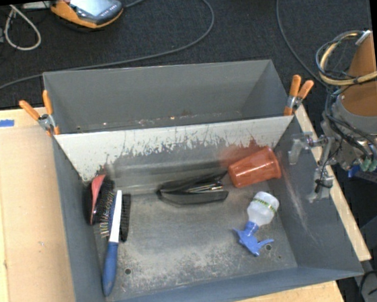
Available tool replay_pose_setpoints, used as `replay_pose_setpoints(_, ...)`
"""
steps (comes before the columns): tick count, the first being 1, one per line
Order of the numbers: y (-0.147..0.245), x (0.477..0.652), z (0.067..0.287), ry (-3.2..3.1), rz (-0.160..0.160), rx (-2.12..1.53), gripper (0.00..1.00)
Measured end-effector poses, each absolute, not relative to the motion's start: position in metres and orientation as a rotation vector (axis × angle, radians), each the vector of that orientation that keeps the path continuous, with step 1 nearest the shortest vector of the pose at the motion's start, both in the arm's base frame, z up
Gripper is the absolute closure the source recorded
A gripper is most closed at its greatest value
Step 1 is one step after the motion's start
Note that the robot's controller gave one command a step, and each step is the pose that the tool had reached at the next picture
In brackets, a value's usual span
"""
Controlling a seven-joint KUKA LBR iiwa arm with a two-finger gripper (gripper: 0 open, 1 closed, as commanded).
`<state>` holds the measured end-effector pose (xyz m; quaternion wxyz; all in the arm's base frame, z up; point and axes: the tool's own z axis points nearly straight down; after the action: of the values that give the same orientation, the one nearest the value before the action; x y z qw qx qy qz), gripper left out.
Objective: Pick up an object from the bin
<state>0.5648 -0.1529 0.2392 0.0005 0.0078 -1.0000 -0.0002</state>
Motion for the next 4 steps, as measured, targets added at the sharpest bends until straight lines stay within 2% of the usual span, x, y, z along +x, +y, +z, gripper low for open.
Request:
replay_pose_setpoints(1, -0.153, 0.565, 0.239, -3.141, 0.0, 0.025, 0.0)
replay_pose_setpoints(2, -0.111, 0.569, 0.166, -3.13, -0.006, 0.172, 0.0)
replay_pose_setpoints(3, -0.147, 0.501, 0.174, -3.142, 0.004, 0.098, 0.0)
replay_pose_setpoints(4, -0.107, 0.594, 0.12, -3.148, -0.003, 0.086, 0.0)
